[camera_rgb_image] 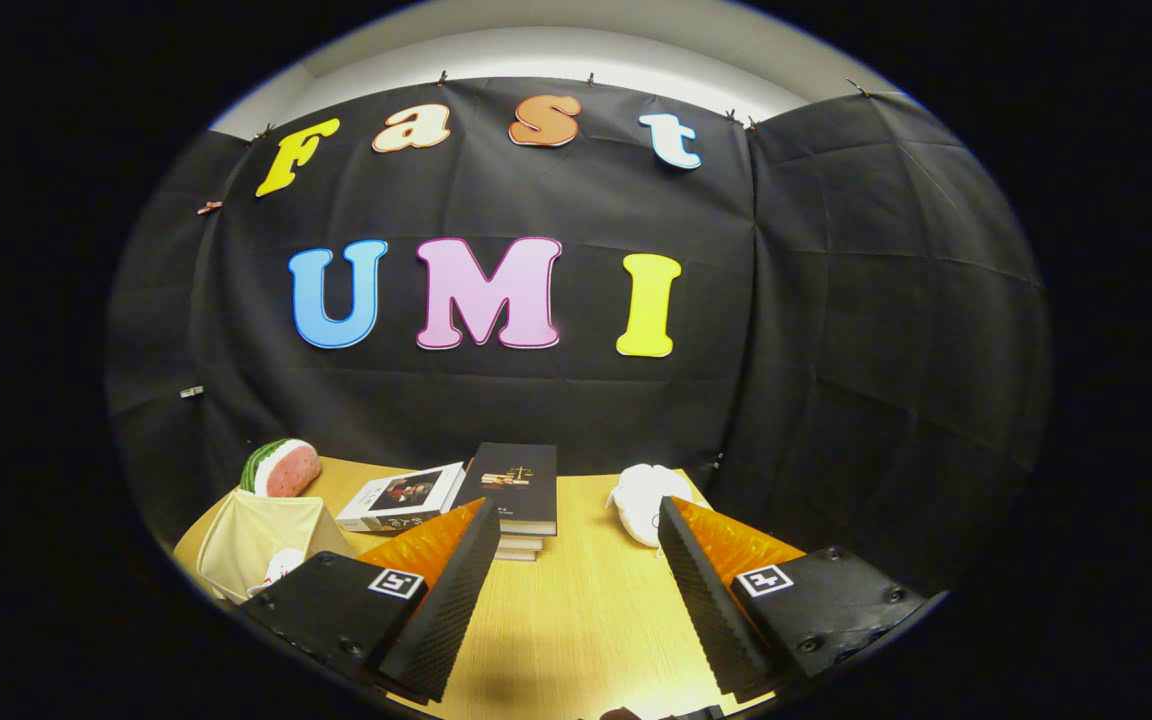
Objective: Open the storage box then place both shoes into the box .Put the left shoe in first, then the right shoe, with the right side of both shoes facing outward in a uniform manner.
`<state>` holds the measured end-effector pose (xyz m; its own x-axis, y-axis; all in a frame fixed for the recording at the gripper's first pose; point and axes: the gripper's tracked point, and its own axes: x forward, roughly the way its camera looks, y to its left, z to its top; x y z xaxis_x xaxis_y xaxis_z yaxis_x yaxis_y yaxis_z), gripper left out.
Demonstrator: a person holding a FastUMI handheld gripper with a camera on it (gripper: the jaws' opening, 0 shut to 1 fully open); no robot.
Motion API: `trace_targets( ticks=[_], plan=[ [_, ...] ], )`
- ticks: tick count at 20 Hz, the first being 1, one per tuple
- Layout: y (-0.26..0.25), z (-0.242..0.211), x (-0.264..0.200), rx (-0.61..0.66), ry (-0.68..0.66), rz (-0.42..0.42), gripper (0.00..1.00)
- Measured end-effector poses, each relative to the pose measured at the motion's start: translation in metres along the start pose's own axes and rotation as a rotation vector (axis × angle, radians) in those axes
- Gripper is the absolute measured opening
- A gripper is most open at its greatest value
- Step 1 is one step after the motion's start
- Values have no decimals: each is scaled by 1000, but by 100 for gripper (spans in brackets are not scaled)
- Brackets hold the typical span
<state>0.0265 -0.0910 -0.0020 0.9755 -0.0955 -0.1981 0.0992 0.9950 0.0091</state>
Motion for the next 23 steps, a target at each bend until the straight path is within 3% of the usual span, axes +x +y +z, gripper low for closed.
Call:
trace_targets(
  ticks=[5, 8, 11, 15, 23],
  plan=[
    [9, 13, -23, -10, -28, -93, 97],
    [13, 22, -29, -19, -55, -88, 97],
    [6, 21, -23, -4, -62, -60, 97],
    [-10, 6, -4, -1, -38, 36, 97],
    [-94, -3, 39, 47, -67, 147, 98]
  ],
)
